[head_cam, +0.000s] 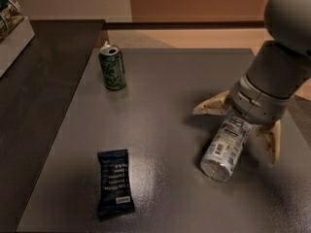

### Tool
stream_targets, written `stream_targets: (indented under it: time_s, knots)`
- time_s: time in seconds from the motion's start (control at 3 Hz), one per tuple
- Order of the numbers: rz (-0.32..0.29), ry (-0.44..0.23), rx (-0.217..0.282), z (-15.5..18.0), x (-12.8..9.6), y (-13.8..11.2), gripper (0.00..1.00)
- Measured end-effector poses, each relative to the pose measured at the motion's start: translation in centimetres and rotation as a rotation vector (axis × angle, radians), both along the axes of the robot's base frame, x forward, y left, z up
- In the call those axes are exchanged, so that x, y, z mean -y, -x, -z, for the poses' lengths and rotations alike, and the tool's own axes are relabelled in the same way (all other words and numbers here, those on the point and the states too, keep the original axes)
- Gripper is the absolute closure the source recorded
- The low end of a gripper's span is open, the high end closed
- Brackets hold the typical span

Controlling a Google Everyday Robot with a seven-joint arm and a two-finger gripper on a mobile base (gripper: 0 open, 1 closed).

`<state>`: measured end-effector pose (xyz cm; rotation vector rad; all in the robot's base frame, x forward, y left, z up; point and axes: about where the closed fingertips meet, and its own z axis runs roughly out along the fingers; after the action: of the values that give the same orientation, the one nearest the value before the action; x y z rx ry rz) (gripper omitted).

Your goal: Move blue plastic bottle near green can

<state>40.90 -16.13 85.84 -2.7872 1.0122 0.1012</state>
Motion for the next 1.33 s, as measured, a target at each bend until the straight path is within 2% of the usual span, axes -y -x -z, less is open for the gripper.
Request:
stream_targets:
  time_s: [0.33, 1.0, 1.33]
  knots:
    - [-0.012, 0.05, 0.012, 0.9, 0.2, -0.4, 0.17]
    - [-0.012, 0.115, 0.041, 0.5, -0.1, -1.1, 0.64]
    - [-0.013, 0.114, 0.082, -0.8, -1.8, -1.8, 0.87]
